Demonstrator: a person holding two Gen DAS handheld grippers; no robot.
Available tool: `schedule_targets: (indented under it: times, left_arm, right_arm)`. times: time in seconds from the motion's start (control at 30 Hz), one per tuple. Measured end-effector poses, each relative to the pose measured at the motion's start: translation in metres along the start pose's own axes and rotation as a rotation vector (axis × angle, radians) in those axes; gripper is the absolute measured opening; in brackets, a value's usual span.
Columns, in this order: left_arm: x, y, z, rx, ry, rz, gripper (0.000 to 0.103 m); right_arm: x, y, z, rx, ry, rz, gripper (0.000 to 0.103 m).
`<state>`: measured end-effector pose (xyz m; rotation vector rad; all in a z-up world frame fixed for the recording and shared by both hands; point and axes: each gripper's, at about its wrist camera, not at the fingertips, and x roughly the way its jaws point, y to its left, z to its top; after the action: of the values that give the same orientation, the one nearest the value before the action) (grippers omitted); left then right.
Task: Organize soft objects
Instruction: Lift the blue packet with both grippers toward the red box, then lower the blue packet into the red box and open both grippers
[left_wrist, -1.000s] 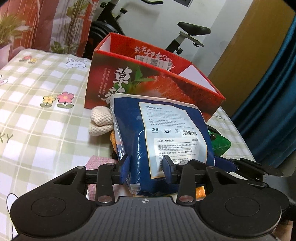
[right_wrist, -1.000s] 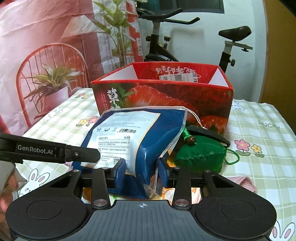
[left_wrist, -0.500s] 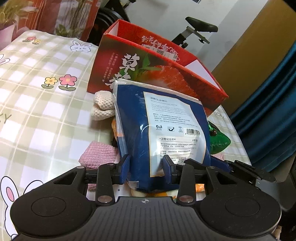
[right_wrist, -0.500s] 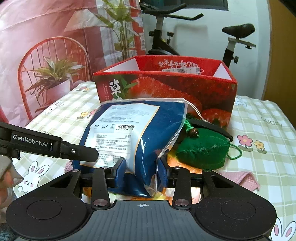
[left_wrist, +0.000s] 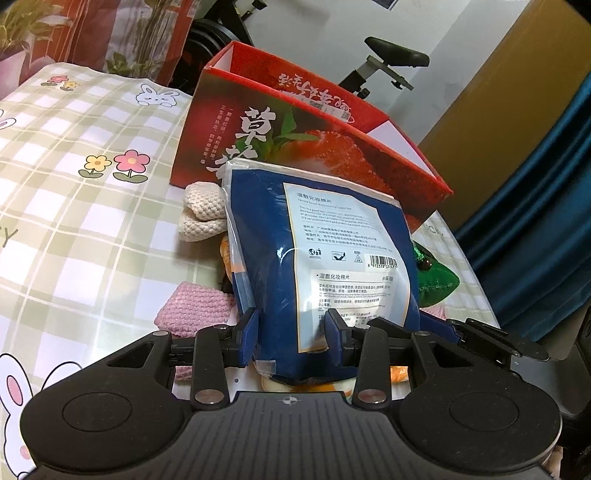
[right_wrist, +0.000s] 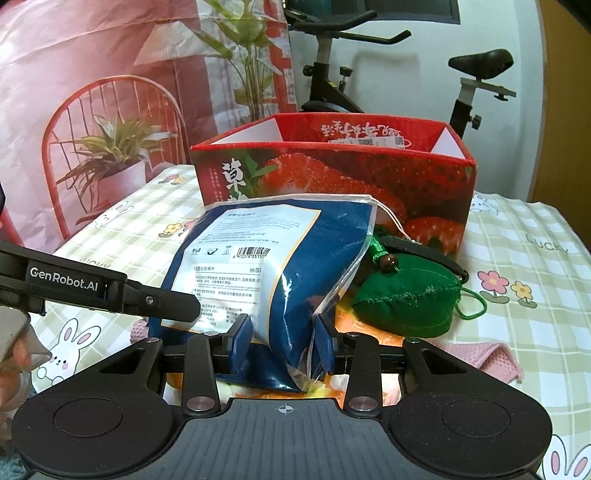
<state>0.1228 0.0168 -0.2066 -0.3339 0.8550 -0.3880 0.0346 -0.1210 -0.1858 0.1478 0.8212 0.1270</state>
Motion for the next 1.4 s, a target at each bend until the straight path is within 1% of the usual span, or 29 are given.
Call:
schedule_targets:
  times: [0.07,0.17,0.2,0.3,0.37,0.5,0.63,0.77,0.87,0.97,1.07,1.1,1.17,1.27,1.4]
  left_arm:
    - [0.0,0.0,-0.001,0.003,-0.005,-0.002,0.041]
    - [-0.004,-0.006,-0.004,0.044,-0.019,0.011,0.041]
    - [-0.006,-0.008,-0.004,0.059,-0.021,0.016,0.041]
    - [-0.015,-0.013,-0.001,0.084,-0.043,0.009,0.041]
    - [-0.023,-0.013,0.002,0.082,-0.069,-0.012,0.04]
    - [-0.045,-0.021,0.01,0.127,-0.142,-0.044,0.04]
    - [-0.058,-0.034,0.02,0.168,-0.185,-0.061,0.04]
    - [-0.061,-0.041,0.037,0.177,-0.217,-0.095,0.04]
    - [-0.059,-0.047,0.051,0.196,-0.244,-0.114,0.04]
    - [-0.05,-0.056,0.07,0.249,-0.278,-0.116,0.04]
    - [-0.03,-0.061,0.092,0.265,-0.297,-0.11,0.041]
    - [-0.021,-0.063,0.098,0.292,-0.306,-0.102,0.042]
    - [-0.003,-0.066,0.108,0.317,-0.308,-0.056,0.042]
    - [0.022,-0.066,0.122,0.296,-0.288,-0.022,0.042]
    - [0.045,-0.058,0.144,0.218,-0.246,-0.007,0.041]
  right_arm:
    - [-0.001,0.002,-0.001,-0.009,-0.005,-0.004,0.035]
    - [-0.002,0.003,-0.002,-0.015,-0.014,-0.006,0.034]
    - [-0.004,0.005,-0.002,-0.036,-0.02,-0.011,0.032]
    - [-0.014,0.013,-0.001,-0.098,-0.065,-0.015,0.027]
    - [-0.023,0.014,0.004,-0.12,-0.104,-0.012,0.025]
    - [-0.038,0.012,0.016,-0.121,-0.172,0.001,0.025]
    - [-0.047,0.012,0.03,-0.148,-0.216,-0.004,0.025]
    - [-0.054,0.004,0.049,-0.158,-0.254,0.0,0.025]
    - [-0.056,-0.006,0.07,-0.158,-0.277,0.005,0.025]
    - [-0.05,-0.016,0.092,-0.176,-0.3,-0.013,0.025]
    - [-0.038,-0.024,0.113,-0.193,-0.314,-0.041,0.025]
    - [-0.032,-0.028,0.12,-0.193,-0.316,-0.05,0.025]
    - [-0.017,-0.037,0.131,-0.187,-0.31,-0.052,0.025]
    - [0.011,-0.047,0.142,-0.195,-0.28,-0.079,0.025]
    - [0.045,-0.058,0.151,-0.186,-0.222,-0.099,0.024]
